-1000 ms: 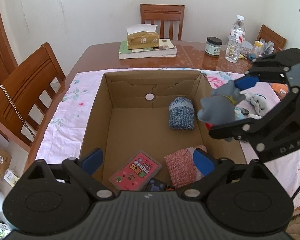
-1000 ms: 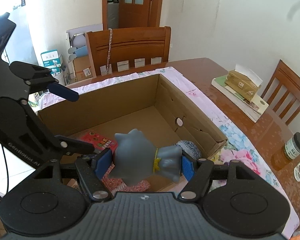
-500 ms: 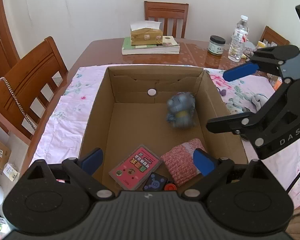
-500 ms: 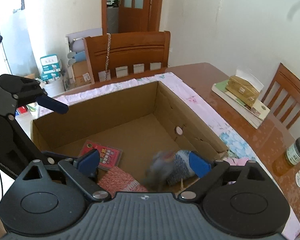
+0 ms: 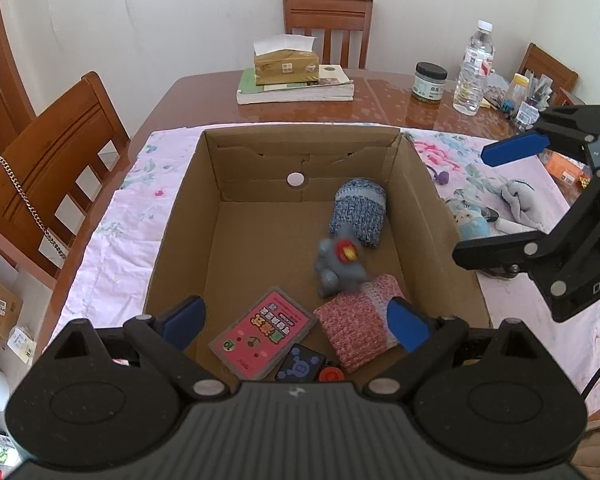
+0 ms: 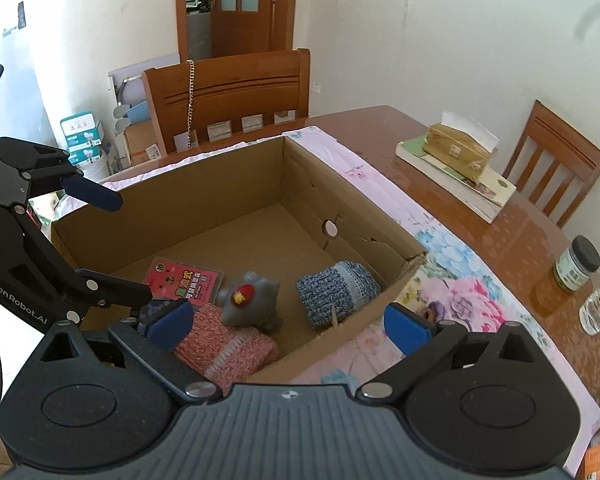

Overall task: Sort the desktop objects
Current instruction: 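Withdraw both tools from the box back over the cloth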

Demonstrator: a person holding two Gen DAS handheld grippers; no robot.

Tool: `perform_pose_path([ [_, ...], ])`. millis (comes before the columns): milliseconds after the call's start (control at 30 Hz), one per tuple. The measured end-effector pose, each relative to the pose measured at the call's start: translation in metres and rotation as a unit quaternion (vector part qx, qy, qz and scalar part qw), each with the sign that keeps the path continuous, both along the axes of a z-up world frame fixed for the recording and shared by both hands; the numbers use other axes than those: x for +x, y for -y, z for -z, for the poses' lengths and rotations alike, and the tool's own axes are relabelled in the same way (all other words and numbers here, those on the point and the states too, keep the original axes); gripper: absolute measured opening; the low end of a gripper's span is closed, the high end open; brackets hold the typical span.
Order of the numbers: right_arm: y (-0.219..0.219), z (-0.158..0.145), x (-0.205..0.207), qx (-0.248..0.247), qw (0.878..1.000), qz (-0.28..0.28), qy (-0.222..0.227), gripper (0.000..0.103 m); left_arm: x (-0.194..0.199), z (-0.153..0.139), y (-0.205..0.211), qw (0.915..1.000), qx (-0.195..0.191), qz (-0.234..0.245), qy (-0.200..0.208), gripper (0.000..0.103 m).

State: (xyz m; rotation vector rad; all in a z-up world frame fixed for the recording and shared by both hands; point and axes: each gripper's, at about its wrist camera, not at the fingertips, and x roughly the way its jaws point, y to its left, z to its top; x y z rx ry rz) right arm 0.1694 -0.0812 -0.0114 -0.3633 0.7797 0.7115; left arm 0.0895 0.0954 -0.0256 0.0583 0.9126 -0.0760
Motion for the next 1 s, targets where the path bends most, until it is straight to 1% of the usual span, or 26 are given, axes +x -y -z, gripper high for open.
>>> perform_pose_path([
  [100, 0.005, 0.001, -0.001, 0.0, 1.0, 0.005, 0.0, 0.103, -0.002, -0.001, 0.003, 1.0, 0.002, 0.003, 0.001, 0.1],
  [300, 0.013, 0.004, -0.005, 0.005, 1.0, 0.006, -0.003, 0.103, -0.005, -0.001, 0.009, 1.0, 0.006, -0.007, -0.002, 0.1],
  [467, 0.02, 0.004, -0.01, 0.009, 1.0, -0.005, 0.0, 0.103, -0.008, -0.002, 0.015, 0.9997, 0.001, -0.022, -0.005, 0.1],
  [667, 0.029, 0.007, -0.014, 0.015, 1.0, -0.017, -0.011, 0.103, -0.012, -0.003, 0.023, 0.9993, 0.007, -0.035, -0.008, 0.1],
  [1000, 0.052, 0.012, -0.023, 0.018, 1.0, -0.004, -0.015, 0.103, -0.02, -0.015, 0.043, 0.9996, 0.012, -0.025, 0.006, 0.1],
])
